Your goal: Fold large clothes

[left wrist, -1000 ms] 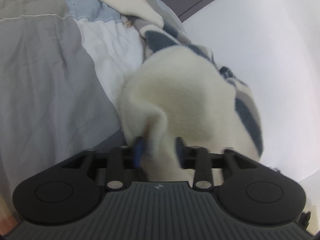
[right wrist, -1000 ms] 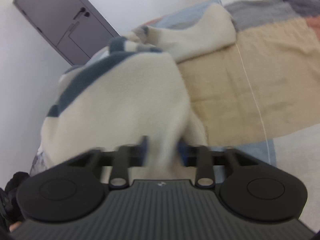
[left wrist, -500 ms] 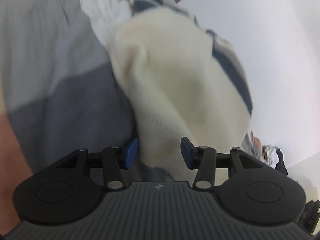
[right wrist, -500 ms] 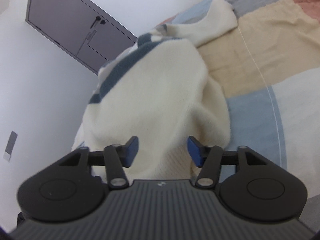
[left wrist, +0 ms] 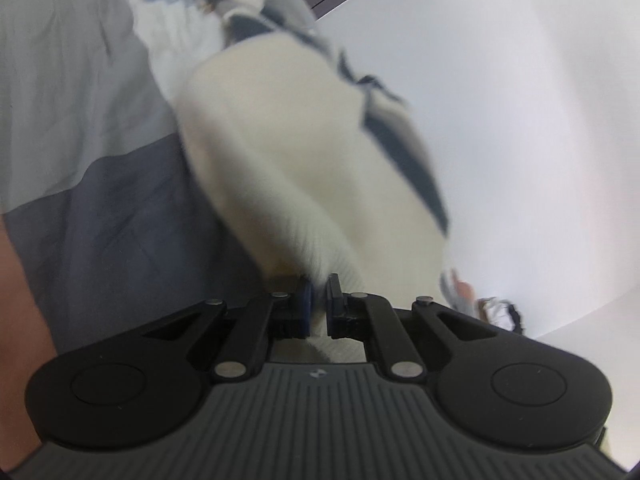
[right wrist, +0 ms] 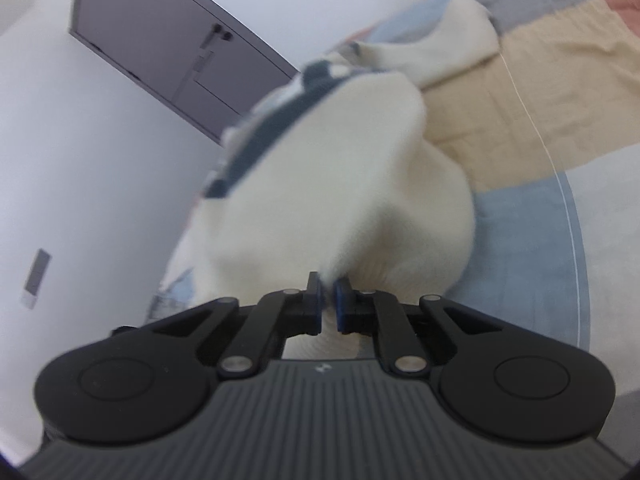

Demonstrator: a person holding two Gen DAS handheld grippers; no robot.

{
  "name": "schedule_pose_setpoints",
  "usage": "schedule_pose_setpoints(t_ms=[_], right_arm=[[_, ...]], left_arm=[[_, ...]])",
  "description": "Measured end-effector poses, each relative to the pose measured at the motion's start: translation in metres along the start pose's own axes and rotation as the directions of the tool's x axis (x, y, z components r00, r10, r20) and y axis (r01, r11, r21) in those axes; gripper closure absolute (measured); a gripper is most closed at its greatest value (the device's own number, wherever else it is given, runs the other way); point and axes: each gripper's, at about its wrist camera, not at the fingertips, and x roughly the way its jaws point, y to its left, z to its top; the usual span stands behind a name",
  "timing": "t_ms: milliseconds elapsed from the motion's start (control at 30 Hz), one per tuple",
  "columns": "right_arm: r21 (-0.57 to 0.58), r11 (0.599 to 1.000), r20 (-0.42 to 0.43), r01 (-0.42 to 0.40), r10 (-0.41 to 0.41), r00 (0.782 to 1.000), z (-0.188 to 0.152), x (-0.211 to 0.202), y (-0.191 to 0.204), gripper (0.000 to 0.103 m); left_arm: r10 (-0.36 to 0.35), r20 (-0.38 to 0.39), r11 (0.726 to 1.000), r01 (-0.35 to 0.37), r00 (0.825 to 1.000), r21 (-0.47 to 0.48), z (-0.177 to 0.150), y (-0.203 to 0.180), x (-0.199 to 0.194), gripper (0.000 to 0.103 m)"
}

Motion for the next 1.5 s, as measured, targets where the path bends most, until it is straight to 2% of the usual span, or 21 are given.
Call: schedule_pose_setpoints(t_ms=[67,200,367,467,533,600,667,700,833,933,1033,1133,1200,1233,1333,1367,1400,1500], right_arm=[[0.000,1.000,0.005,-0.010,0.010,1.000,-0.003,-0.013,0.003,0.094],[0.009,0.999,-0.033,0.037,-0.037,0.999,-0.021,-0.023,0.000,0.094],[0.058,0.988,-0.125,0.145,-0.137,0.983,-0.034,-0.006,-0.017,0.094],[0.071,0.986,-0.145,0.152,-0.140,0.979,-0.033,-0.001,-0.019,0.091],[0.079,0.984,-0.138,0.158,-0.147,0.980,-0.032,-0.001,-0.020,0.081],[0.094,0.981,-0.120,0.172,-0.160,0.980,-0.031,-0.002,-0.021,0.043],[0.113,0.980,-0.103,0.164,-0.152,0.983,-0.030,-0.002,-0.021,0.036],[0.115,0.980,-0.101,0.163,-0.152,0.983,-0.031,-0.002,-0.022,0.036],[0.130,0.976,-0.080,0.173,-0.164,0.983,-0.028,0.004,-0.028,0.036],[0.144,0.974,-0.079,0.177,-0.167,0.983,-0.022,0.016,-0.033,0.036],[0.118,0.974,-0.074,0.192,-0.184,0.980,-0.014,0.033,-0.035,0.036],[0.110,0.978,-0.084,0.176,-0.167,0.982,-0.008,0.052,-0.042,0.036],[0.117,0.980,-0.075,0.164,-0.156,0.985,-0.005,0.058,-0.048,0.038],[0.118,0.980,-0.069,0.159,-0.151,0.986,-0.004,0.060,-0.049,0.040],[0.117,0.981,-0.058,0.154,-0.148,0.987,-0.001,0.061,-0.050,0.064],[0.120,0.983,-0.049,0.139,-0.133,0.990,-0.001,0.059,-0.048,0.078],[0.112,0.985,-0.029,0.129,-0.126,0.992,-0.001,0.054,-0.044,0.085],[0.049,0.996,0.054,0.069,-0.072,0.996,-0.002,0.030,-0.024,0.088]], left_arm=[[-0.015,0.015,1.000,0.015,1.000,0.004,-0.004,-0.005,-0.014,0.095],[0.043,-0.002,0.999,-0.043,0.999,-0.012,-0.015,0.003,-0.032,0.095],[0.177,-0.100,0.984,-0.178,0.979,-0.007,-0.022,0.017,-0.015,0.095],[0.196,-0.145,0.979,-0.201,0.970,-0.020,-0.017,0.028,0.000,0.095],[0.187,-0.144,0.981,-0.194,0.972,-0.032,-0.015,0.030,-0.001,0.094],[0.183,-0.136,0.980,-0.191,0.974,-0.048,-0.017,0.033,-0.001,0.082],[0.158,-0.114,0.981,-0.169,0.981,-0.093,-0.018,0.037,-0.008,0.049],[0.148,-0.100,0.980,-0.160,0.984,-0.119,-0.016,0.039,-0.009,0.046],[0.132,-0.047,0.973,-0.138,0.990,-0.185,-0.006,0.050,-0.009,0.046],[0.128,-0.050,0.968,-0.136,0.990,-0.210,0.000,0.058,0.000,0.046],[0.130,-0.046,0.971,-0.137,0.990,-0.198,0.005,0.059,0.008,0.047],[0.132,-0.038,0.979,-0.136,0.991,-0.154,0.013,0.054,0.019,0.048],[0.137,-0.039,0.980,-0.142,0.990,-0.143,0.016,0.055,0.023,0.056],[0.135,-0.043,0.980,-0.140,0.990,-0.144,0.018,0.056,0.025,0.065],[0.104,-0.061,0.983,-0.112,0.993,-0.145,0.016,0.054,0.031,0.090],[0.096,-0.050,0.985,-0.102,0.994,-0.137,0.016,0.050,0.030,0.092],[0.075,-0.037,0.989,-0.079,0.997,-0.127,0.015,0.047,0.025,0.093],[-0.036,0.021,0.994,0.038,0.999,-0.103,0.016,0.031,0.001,0.094]])
